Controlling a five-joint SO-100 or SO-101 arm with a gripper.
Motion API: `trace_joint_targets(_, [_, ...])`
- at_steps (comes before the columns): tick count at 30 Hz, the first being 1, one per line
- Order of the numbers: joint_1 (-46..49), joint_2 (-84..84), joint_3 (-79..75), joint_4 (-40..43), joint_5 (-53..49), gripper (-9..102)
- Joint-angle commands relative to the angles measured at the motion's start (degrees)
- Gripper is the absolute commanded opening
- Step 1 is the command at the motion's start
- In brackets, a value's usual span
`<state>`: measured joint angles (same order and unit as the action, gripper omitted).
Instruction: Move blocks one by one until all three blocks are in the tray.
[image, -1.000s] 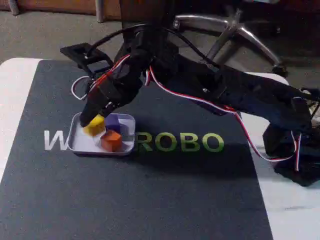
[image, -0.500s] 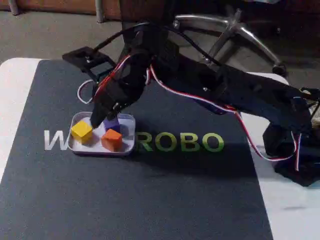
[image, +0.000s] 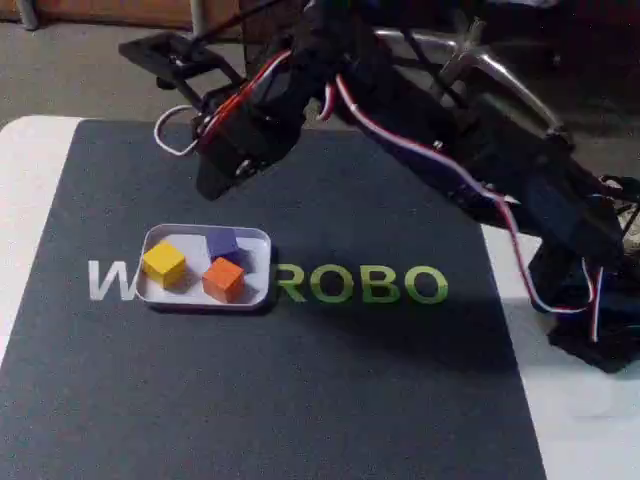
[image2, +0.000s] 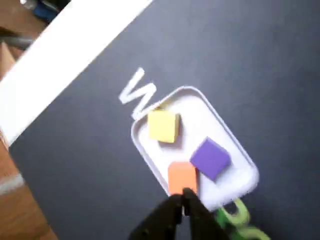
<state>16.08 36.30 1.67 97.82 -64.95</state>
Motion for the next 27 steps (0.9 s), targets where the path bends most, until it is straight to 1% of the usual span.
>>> trace_joint_targets(1, [-1.3, 15.2, 16.4, 0.2, -4.9, -8])
trace_joint_targets(7, [-3.1, 34.8, 44.7, 0.1, -16.3, -8])
trace_joint_targets(11, [-3.8, 46.3, 60.4, -0.1, -23.9, -8])
trace_joint_targets(18, [-5.3, 65.3, 83.9, -0.5, -33.7, -8])
trace_joint_targets(23, [-6.2, 78.6, 99.6, -2.7, -38.4, -8])
trace_joint_targets(27, [-7.4, 82.0, 105.7, -4.2, -38.6, -8])
